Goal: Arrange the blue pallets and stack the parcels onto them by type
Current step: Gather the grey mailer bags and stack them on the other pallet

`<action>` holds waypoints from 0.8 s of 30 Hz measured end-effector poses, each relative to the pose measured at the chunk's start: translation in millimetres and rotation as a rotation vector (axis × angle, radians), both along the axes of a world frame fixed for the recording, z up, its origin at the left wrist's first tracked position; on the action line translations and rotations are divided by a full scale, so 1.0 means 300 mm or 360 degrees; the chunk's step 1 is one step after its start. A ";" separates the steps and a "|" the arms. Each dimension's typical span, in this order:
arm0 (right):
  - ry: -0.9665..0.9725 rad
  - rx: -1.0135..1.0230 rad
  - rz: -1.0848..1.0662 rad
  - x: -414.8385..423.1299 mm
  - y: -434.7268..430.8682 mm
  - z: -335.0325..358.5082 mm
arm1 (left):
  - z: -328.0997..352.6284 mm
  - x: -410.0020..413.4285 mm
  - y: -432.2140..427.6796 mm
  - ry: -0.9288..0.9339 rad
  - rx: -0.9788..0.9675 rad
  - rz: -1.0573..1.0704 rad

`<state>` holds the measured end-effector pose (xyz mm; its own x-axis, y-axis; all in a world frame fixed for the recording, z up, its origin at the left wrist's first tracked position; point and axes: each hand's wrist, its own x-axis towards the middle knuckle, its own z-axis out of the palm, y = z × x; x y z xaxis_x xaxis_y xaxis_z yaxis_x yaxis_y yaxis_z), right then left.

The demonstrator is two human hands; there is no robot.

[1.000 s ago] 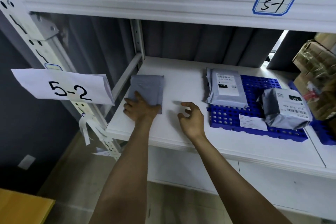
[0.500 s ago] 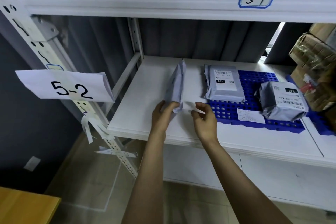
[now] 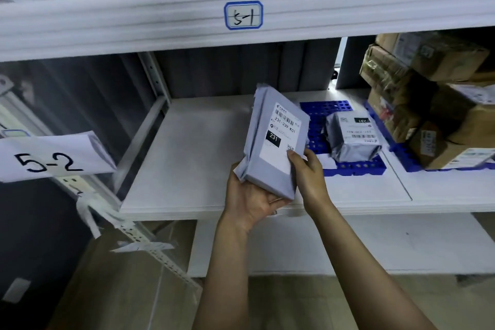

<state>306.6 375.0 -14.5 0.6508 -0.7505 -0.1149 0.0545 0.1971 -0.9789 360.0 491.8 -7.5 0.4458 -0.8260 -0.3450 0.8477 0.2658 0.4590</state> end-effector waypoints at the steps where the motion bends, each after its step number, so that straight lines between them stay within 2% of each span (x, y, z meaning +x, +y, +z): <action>1: -0.0016 0.0017 -0.0015 -0.020 -0.020 0.005 | 0.000 -0.014 -0.017 0.0012 -0.0025 -0.0030; 4: -0.0049 0.0040 -0.0087 -0.071 -0.073 0.011 | 0.006 -0.046 -0.061 -0.0056 0.0016 -0.0103; 9: -0.0054 -0.0015 -0.0270 -0.143 -0.155 0.014 | 0.004 -0.079 -0.118 -0.0465 0.0451 0.0119; 14: 0.0013 -0.0079 -0.0393 -0.185 -0.204 0.001 | 0.020 -0.107 -0.166 -0.0560 0.0657 0.0229; 16: 0.0041 -0.0102 -0.0417 -0.188 -0.217 -0.004 | 0.023 -0.114 -0.186 -0.0607 0.0707 0.0255; 21: 0.0102 -0.0233 -0.0395 -0.186 -0.239 0.002 | 0.010 -0.128 -0.206 -0.0984 0.0795 0.0245; 24: 0.0159 -0.0337 -0.0363 -0.186 -0.258 0.016 | 0.002 -0.130 -0.222 -0.1031 0.0794 0.0309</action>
